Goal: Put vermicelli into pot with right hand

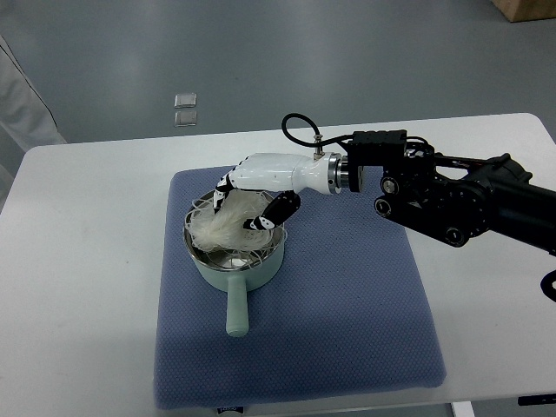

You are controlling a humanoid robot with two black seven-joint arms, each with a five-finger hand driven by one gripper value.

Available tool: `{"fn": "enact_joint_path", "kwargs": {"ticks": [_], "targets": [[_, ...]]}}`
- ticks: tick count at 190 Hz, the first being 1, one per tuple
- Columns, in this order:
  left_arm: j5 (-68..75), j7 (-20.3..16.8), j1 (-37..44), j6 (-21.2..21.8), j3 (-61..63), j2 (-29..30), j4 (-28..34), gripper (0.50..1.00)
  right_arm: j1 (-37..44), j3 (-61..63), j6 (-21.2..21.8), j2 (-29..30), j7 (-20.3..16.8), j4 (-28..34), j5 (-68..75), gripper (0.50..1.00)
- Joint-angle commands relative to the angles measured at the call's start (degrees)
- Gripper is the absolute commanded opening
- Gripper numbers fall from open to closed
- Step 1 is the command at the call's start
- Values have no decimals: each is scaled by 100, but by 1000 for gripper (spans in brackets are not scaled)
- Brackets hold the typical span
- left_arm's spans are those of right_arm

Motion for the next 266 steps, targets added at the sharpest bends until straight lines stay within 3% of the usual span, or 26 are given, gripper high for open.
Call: {"fn": "enact_joint_path", "kwargs": {"ticks": [1, 73, 81, 108, 141, 161, 220, 266], "targets": [[0, 0, 0, 0, 0, 0, 0, 1000, -1, 13, -42, -5, 5, 0, 6, 805], [0, 0, 0, 0, 0, 0, 0, 1000, 157, 365, -24, -67, 40, 79, 59, 862], [0, 0, 0, 0, 0, 0, 0, 1000, 210, 558, -7, -93, 40, 79, 173, 901], [0, 0, 0, 0, 0, 0, 0, 1000, 315, 910, 29, -234, 67, 79, 630, 905], [0, 0, 0, 0, 0, 0, 0, 1000, 210, 1490, 55, -471, 40, 62, 1615, 905], [0, 0, 0, 0, 0, 0, 0, 1000, -247, 1991, 73, -497, -4, -44, 2511, 905], [0, 0, 0, 0, 0, 0, 0, 1000, -1170, 2342, 20, -427, -21, -1125, 5183, 903], [0, 0, 0, 0, 0, 0, 0, 1000, -1522, 2325, 37, -418, -812, -1538, 7134, 903]]}}
